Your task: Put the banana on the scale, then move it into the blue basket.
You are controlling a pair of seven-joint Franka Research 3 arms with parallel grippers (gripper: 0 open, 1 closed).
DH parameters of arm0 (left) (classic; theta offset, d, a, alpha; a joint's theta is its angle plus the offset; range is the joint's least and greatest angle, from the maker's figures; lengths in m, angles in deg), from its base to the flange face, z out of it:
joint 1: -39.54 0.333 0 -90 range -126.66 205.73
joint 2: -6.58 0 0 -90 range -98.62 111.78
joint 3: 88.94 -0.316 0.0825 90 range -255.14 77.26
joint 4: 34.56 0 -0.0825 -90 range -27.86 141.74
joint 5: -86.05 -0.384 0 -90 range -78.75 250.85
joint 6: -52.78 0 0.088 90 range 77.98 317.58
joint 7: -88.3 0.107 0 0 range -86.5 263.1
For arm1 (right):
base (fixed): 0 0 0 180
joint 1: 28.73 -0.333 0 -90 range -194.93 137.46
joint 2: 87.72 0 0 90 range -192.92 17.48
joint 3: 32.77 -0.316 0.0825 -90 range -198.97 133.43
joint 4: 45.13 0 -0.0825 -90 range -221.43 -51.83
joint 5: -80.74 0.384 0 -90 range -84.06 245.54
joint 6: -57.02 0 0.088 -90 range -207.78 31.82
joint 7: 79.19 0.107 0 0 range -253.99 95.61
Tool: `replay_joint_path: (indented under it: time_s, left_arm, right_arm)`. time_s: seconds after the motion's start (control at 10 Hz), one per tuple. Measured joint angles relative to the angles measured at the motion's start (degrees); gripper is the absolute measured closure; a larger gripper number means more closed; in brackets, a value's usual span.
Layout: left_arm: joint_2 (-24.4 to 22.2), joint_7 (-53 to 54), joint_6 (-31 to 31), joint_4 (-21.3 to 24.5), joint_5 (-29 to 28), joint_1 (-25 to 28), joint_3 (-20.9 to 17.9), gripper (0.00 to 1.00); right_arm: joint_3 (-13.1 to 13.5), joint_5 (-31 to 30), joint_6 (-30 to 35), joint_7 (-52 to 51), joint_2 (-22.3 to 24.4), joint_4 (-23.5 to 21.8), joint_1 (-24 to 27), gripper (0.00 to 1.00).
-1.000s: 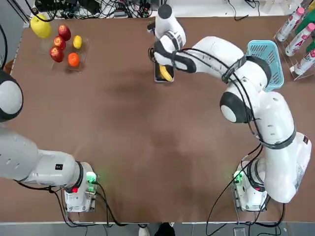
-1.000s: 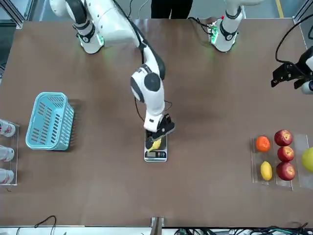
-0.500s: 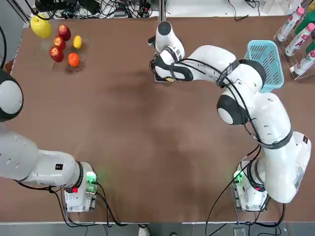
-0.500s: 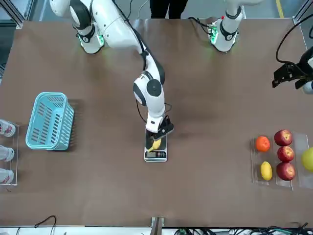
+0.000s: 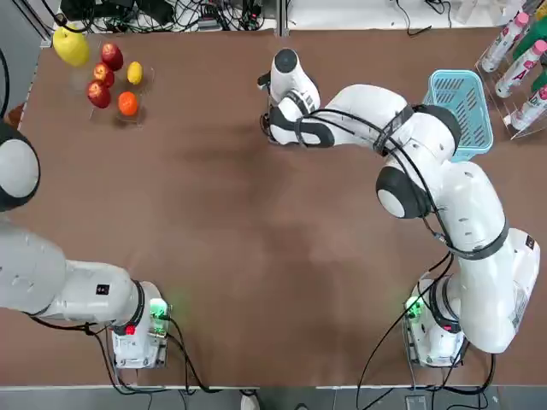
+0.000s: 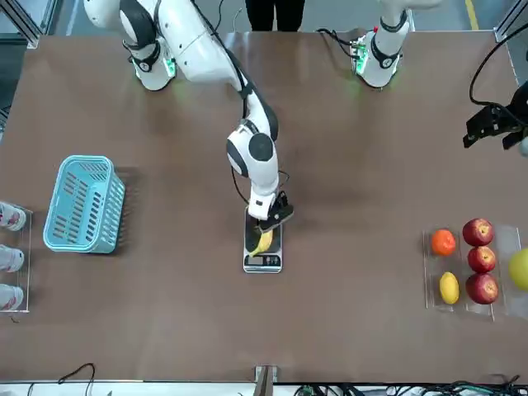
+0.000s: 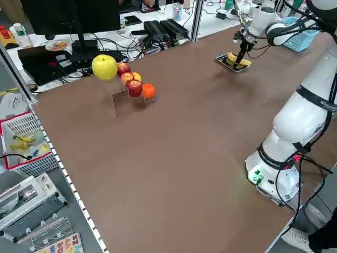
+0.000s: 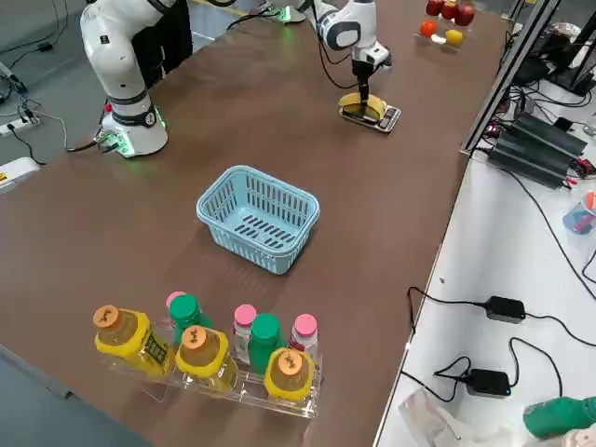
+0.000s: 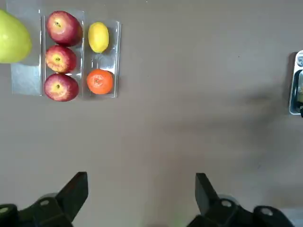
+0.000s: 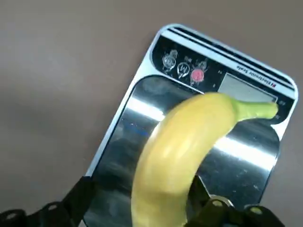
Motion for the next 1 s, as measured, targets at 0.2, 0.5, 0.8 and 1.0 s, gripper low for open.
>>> replay_joint_path:
  time_s: [0.2,0.5,0.8,1.0]
  left_arm:
    - [0.0,0.0,0.0,0.0,0.0,-0.03,0.07,0.0]
    - [0.03,0.03,0.0,-0.01,0.0,-0.04,0.06,0.0]
    - [0.06,0.03,0.0,-0.02,0.06,-0.04,0.07,0.0]
    - [0.07,0.03,0.0,-0.03,0.08,-0.03,0.04,0.0]
  right_arm:
    - [-0.01,0.1,-0.06,2.63,0.54,0.17,0.57,0.46]
    - [-0.2,0.64,3.66,4.14,3.15,0.9,3.41,0.66]
    - [0.09,0.65,17.12,-5.7,12.88,0.66,13.24,0.75]
    - [-0.23,0.73,20.49,-20.53,23.8,-6.38,25.21,0.78]
